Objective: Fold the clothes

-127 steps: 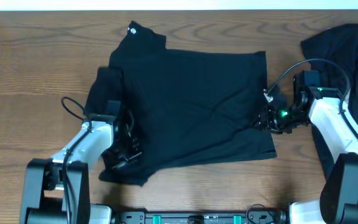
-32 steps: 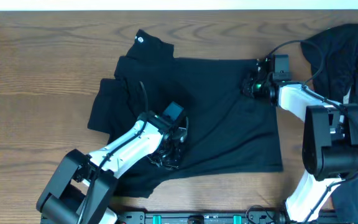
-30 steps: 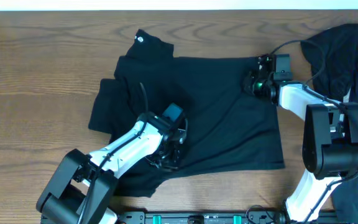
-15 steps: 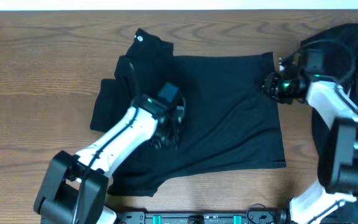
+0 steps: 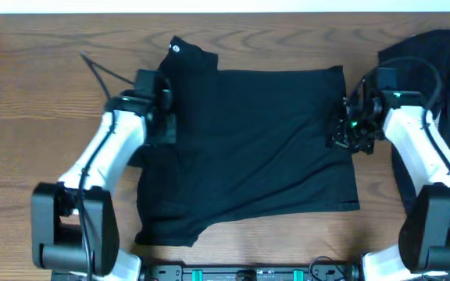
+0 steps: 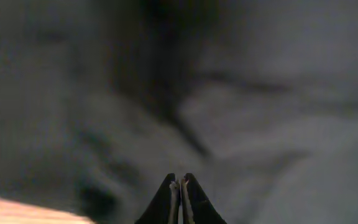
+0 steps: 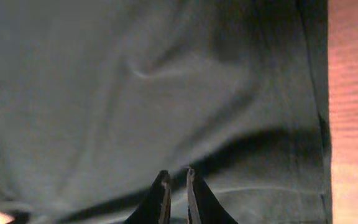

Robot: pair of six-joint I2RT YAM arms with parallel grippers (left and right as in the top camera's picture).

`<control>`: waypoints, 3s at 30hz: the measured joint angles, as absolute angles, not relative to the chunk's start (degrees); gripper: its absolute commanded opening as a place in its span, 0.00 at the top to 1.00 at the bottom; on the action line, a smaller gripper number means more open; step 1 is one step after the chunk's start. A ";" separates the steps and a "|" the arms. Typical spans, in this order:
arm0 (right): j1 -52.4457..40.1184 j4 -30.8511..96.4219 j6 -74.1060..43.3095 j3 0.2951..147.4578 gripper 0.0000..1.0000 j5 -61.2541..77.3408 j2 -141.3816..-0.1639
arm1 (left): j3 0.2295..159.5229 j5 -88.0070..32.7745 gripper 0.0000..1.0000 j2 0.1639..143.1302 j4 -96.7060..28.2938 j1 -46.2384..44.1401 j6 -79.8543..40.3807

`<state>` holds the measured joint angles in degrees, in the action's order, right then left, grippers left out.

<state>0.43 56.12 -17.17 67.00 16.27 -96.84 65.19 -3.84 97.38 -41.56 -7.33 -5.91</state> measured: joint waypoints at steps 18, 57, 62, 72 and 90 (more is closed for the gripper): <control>-0.34 54.76 -17.96 66.26 0.88 9.19 -97.67 | 66.28 2.66 0.94 109.16 -45.39 3.64 -10.26; 2.96 42.61 -23.94 62.98 0.99 6.76 -107.22 | 66.15 10.24 0.94 110.10 -48.56 9.54 -16.67; 4.89 43.44 -23.97 62.89 0.91 6.28 -107.07 | 66.15 10.26 0.93 110.10 -48.64 9.54 -16.51; 6.09 37.43 -12.88 62.61 0.69 16.97 -106.02 | 66.15 10.28 0.93 110.10 -48.64 9.54 -16.49; 3.75 23.44 -11.05 62.63 0.68 23.77 -104.99 | 66.15 10.28 0.93 110.10 -48.34 9.54 -16.49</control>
<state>3.75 23.44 -11.05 62.63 23.77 -104.99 66.15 10.28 110.10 -48.34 9.54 -16.49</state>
